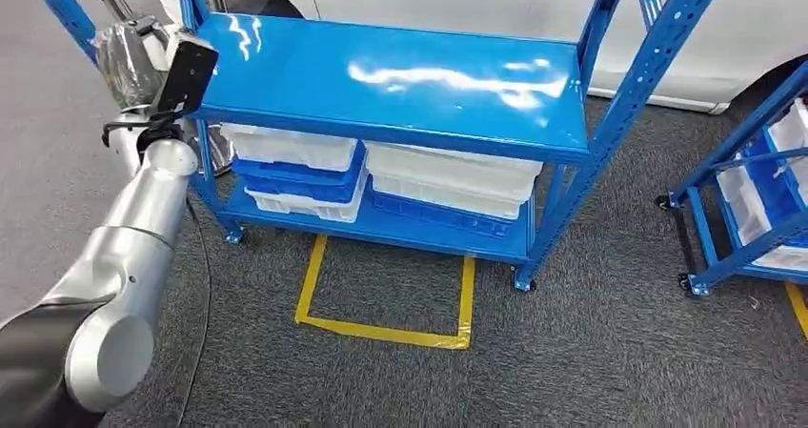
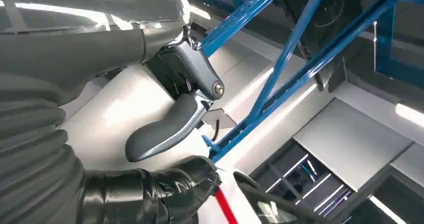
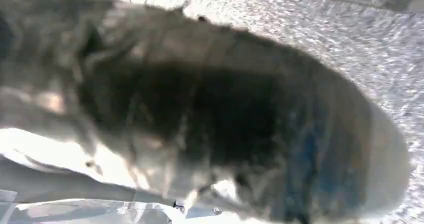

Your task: Take the parts from the cabinet and place them on the table.

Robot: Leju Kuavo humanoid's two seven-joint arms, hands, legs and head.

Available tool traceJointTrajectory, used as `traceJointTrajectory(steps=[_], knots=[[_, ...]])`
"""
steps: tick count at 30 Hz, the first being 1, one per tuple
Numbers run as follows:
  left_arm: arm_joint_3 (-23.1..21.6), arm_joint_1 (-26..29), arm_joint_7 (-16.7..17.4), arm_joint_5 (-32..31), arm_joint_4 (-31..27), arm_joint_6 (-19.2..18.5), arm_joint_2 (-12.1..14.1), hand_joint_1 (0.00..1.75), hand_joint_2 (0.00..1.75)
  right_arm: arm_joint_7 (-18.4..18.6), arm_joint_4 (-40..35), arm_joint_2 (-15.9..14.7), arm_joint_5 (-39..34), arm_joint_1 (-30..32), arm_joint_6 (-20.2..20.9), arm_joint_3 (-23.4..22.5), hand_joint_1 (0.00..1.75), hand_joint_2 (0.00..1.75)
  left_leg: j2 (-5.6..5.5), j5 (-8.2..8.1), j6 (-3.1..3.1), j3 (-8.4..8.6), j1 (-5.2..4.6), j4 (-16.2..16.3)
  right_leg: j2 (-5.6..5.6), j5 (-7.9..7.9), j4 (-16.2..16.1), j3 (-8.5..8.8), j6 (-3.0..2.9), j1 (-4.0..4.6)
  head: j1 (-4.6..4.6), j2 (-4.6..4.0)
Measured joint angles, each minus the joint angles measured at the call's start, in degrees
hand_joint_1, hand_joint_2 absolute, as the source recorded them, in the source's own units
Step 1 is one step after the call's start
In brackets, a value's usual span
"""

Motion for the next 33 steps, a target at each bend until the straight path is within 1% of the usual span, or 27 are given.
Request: traceJointTrajectory(steps=[1, 2, 3, 4, 5, 6, 8, 9, 10, 11, 12, 14, 15, 16, 18, 19, 20, 21, 22, 24, 25, 26, 27, 29, 30, 31, 33], knots=[[0.0, 0.05, 0.0, 0.0, -0.02, 0.0, 0.22, 1.75, 1.75, -0.04, 0.0, -0.02, 0.0, -0.04, -0.05, 0.0, 0.0, 0.0, 0.08, 0.19, -0.27, -0.29, 0.0, 0.37, 0.26, -0.79, -1.19, 0.08, -1.01, 0.33, -0.09, 0.0], [0.0, 0.04, 0.0, 0.02, -0.02, 0.05, 0.29, 1.75, 1.75, -0.07, 0.0, -0.02, 0.0, 0.03, -0.09, 0.0, 0.0, 0.0, 0.1, 0.62, -0.73, -0.35, 0.05, 0.4, 0.17, -0.55, -1.25, -0.24, -1.31, 0.29, -0.04, 0.0], [0.0, 0.09, -0.04, 0.07, -0.02, 0.0, 0.29, 1.75, 1.75, -0.07, 0.0, -0.02, 0.0, 0.03, -0.16, 0.0, 0.0, 0.0, 0.11, 0.94, -1.06, -0.39, 0.17, 0.21, 0.18, -0.35, -1.17, -0.32, -1.65, 0.64, -0.07, 0.0], [0.0, 0.22, -0.19, 0.33, -0.02, -0.35, 0.29, 1.75, 1.75, -0.07, 0.0, -0.04, 0.0, 0.07, -0.18, 0.0, 0.0, 0.0, 0.11, 1.22, -1.42, -0.47, 0.34, 0.22, 0.08, 0.12, -1.48, -0.45, -2.29, 0.56, 0.0, 0.0], [0.0, 0.32, -0.28, 0.61, -0.02, -0.57, 0.38, 1.75, 1.75, -0.07, 0.0, -0.04, 0.0, 0.1, -0.18, 0.0, 0.0, 0.0, -0.02, 0.2, -1.7, -1.13, 0.59, 0.88, -0.23, 0.83, -1.79, -0.73, -3.02, 0.4, -0.05, 0.0], [0.02, 0.31, -0.31, 0.74, -0.02, -0.57, 0.51, 1.75, 1.75, -0.07, 0.0, -0.07, 0.0, 0.08, -0.2, 0.0, 0.0, 0.0, -0.04, -2.19, -1.95, -1.87, 0.63, 2.74, -0.22, 1.28, -1.87, -1.19, -3.3, 0.44, -0.05, 0.0], [0.02, 0.33, -0.39, 1.11, -0.02, -0.57, 0.61, 1.75, 1.75, -0.07, 0.0, -0.13, 0.0, 0.08, -0.2, 0.0, 0.0, 0.0, -0.06, -7.93, -2.4, -4.51, 0.74, 10.85, -0.27, 2.17, -1.87, -2.25, -3.58, 0.58, -0.07, 0.0], [0.02, 0.51, -0.39, 1.22, -0.02, -0.59, 0.61, 1.75, 1.75, -0.07, 0.0, -0.13, 0.0, 0.12, -0.2, 0.0, 0.0, 0.0, -0.06, -9.56, -2.54, -5.66, 0.77, 14.79, -0.31, 2.52, -1.85, -2.75, -3.57, 0.65, -0.07, 0.0], [0.02, 0.74, -0.39, 1.29, -0.02, -0.63, 0.64, 1.75, 1.75, -0.02, 0.0, -0.13, 0.0, 0.15, -0.2, 0.0, 0.0, 0.0, -0.06, -9.89, -2.59, -6.04, 0.78, 17.21, -0.36, 2.86, -1.83, -3.24, -3.54, 0.68, -0.07, 0.0], [0.02, 0.95, -0.39, 1.42, -0.02, -0.67, 0.61, 1.75, 1.75, 0.02, 0.0, -0.13, 0.0, 0.17, -0.2, 0.0, 0.0, 0.0, -0.06, -9.1, -2.54, -5.06, 0.79, 16.7, -0.38, 3.18, -1.82, -3.63, -3.51, 0.68, -0.07, 0.0], [0.02, 1.0, -0.39, 1.42, -0.02, -0.74, 0.61, 1.75, 1.75, 0.02, 0.0, -0.13, 0.0, 0.17, -0.2, 0.0, 0.0, 0.0, -0.06, -7.5, -2.42, -2.8, 0.82, 13.72, -0.38, 3.42, -1.81, -3.96, -3.45, 0.68, -0.07, 0.0], [0.02, 0.73, -0.35, 1.62, -0.02, -0.72, 0.61, 1.75, 1.75, 0.02, 0.0, -0.13, 0.0, 0.16, -0.2, 0.0, 0.0, 0.0, -0.04, -4.14, -2.01, 3.73, 0.82, 3.87, -0.36, 3.73, -1.8, -4.1, -3.12, 0.68, -0.07, 0.0], [0.02, 0.5, -0.15, 1.84, -0.02, -0.63, 0.59, 1.75, 1.75, 0.02, 0.0, -0.13, 0.0, 0.18, -0.2, 0.0, 0.0, 0.0, -0.1, -5.36, -1.75, 5.91, 0.66, 0.7, -0.36, 3.91, -1.91, -4.39, -2.83, 0.74, -0.02, 0.0], [0.02, 0.34, 0.07, 1.97, -0.07, -0.65, 0.57, 1.75, 1.75, 0.02, 0.0, -0.11, -0.02, 0.11, -0.22, 0.0, 0.0, 0.0, -0.25, -5.16, -1.64, 6.03, 0.18, -0.32, -0.36, 4.2, -1.93, -4.49, -2.47, 0.73, -0.07, 0.0], [0.02, 0.33, 0.35, 2.23, -0.07, -0.72, 0.57, 1.75, 1.75, 0.02, 0.0, -0.11, -0.07, 0.15, -0.24, 0.0, 0.0, 0.0, -0.29, -4.84, -1.21, 5.86, -0.04, -0.44, -0.31, 4.77, -2.43, -4.4, -1.77, 0.55, -0.09, 0.0], [0.02, 0.29, 0.37, 2.01, -0.09, -0.61, 0.53, 1.75, 1.75, 0.02, 0.0, -0.11, -0.09, 0.12, -0.24, 0.0, 0.0, 0.0, -0.26, -4.4, -0.56, 5.93, 0.05, -1.11, -0.31, 5.06, -2.64, -4.28, -1.33, 0.67, -0.05, 0.0], [0.0, 0.38, 0.39, 1.64, -0.13, -0.57, 0.26, 1.75, 1.75, 0.02, 0.0, -0.13, -0.11, 0.08, -0.31, 0.0, 0.0, 0.0, -0.07, -3.94, 0.11, 6.28, 0.74, -1.73, -0.29, 4.38, -2.21, -4.58, -1.18, 0.7, -0.05, 0.0], [-0.02, 0.2, 0.39, 1.46, -0.13, -0.57, 0.09, 1.75, 1.75, 0.02, 0.0, -0.15, -0.18, 0.08, -0.4, 0.0, 0.0, 0.0, -0.07, -3.74, 0.47, 6.26, 0.56, -1.91, -0.24, 2.92, -0.65, -5.26, -1.04, 0.7, -0.02, 0.0], [-0.02, 0.1, 0.46, 1.22, -0.13, -0.54, -0.02, 1.75, 1.75, 0.02, 0.0, -0.15, -0.22, 0.11, -0.4, 0.0, 0.0, 0.0, -0.04, -3.67, 0.8, 6.1, 0.53, -1.91, -0.2, 0.78, 2.74, -6.81, -0.95, 0.69, 0.0, 0.0], [-0.02, 0.33, 0.63, 1.16, -0.13, -0.54, -0.02, 1.75, 1.75, 0.02, 0.0, -0.15, -0.31, 0.27, -0.37, 0.0, 0.0, 0.0, -0.02, -3.62, 0.94, 5.83, 0.28, -1.75, -0.24, -3.02, 11.82, -10.89, -0.72, 0.64, -0.02, 0.0], [-0.02, 0.47, 0.65, 1.16, -0.13, -0.54, -0.15, 1.75, 1.75, 0.02, 0.0, -0.13, -0.31, 0.32, -0.37, -0.02, 0.0, 0.0, -0.04, -3.63, 0.96, 5.69, 0.2, -1.61, -0.24, -3.4, 14.38, -12.06, -0.66, 0.64, 0.0, 0.0], [-0.02, 0.6, 0.68, 1.14, -0.13, -0.55, -0.19, 1.75, 1.75, 0.02, 0.0, -0.15, -0.31, 0.32, -0.37, -0.02, 0.0, 0.0, -0.07, -3.66, 1.0, 5.58, 0.15, -1.42, -0.24, -2.41, 14.15, -11.97, -0.69, 0.64, 0.0, 0.0], [-0.02, 0.63, 0.68, 1.05, -0.13, -0.54, -0.24, 1.75, 1.75, 0.02, 0.0, -0.15, -0.33, 0.3, -0.37, 0.0, 0.0, 0.0, -0.13, -3.75, 1.04, 5.52, 0.1, -1.19, -0.24, -0.39, 11.41, -10.56, -0.82, 0.65, 0.0, 0.0], [-0.11, 0.58, 0.68, 0.81, -0.13, -0.65, -0.28, 1.75, 1.75, -0.09, 0.0, -0.15, -0.37, 0.25, -0.37, 0.0, 0.0, 0.0, -0.18, -4.16, 0.93, 5.48, 0.06, -0.56, -0.21, 4.52, 1.81, -5.64, -1.44, 0.8, 0.0, 0.0], [-0.18, 0.56, 0.66, 0.72, -0.13, -1.18, -0.26, 1.75, 1.75, -0.15, 0.0, -0.31, -0.53, 0.26, -0.15, 0.0, 0.0, 0.0, -0.14, -4.35, 0.79, 5.21, -0.01, -0.41, -0.09, 3.87, -0.6, -4.15, -1.92, 1.18, -0.02, 0.0], [-0.2, 0.59, 0.68, 0.74, -0.15, -1.77, -0.15, 1.75, 1.75, -0.11, 0.0, -0.31, -0.85, 0.26, 0.44, -0.02, 0.0, 0.0, -0.47, -4.37, 0.55, 4.77, -0.21, 0.04, -0.2, 3.92, -2.16, -3.86, -1.95, 1.12, -0.04, 0.0], [-0.43, 0.86, 0.63, 0.92, -0.18, -2.3, -0.17, 1.75, 1.75, 0.7, 0.0, -0.37, -1.73, 0.27, 2.39, -0.15, 0.0, 0.0, -0.47, -4.1, 0.09, 4.59, 0.03, -0.11, -0.29, 3.98, -1.94, -4.09, -2.07, 1.38, 0.0, 0.0]])
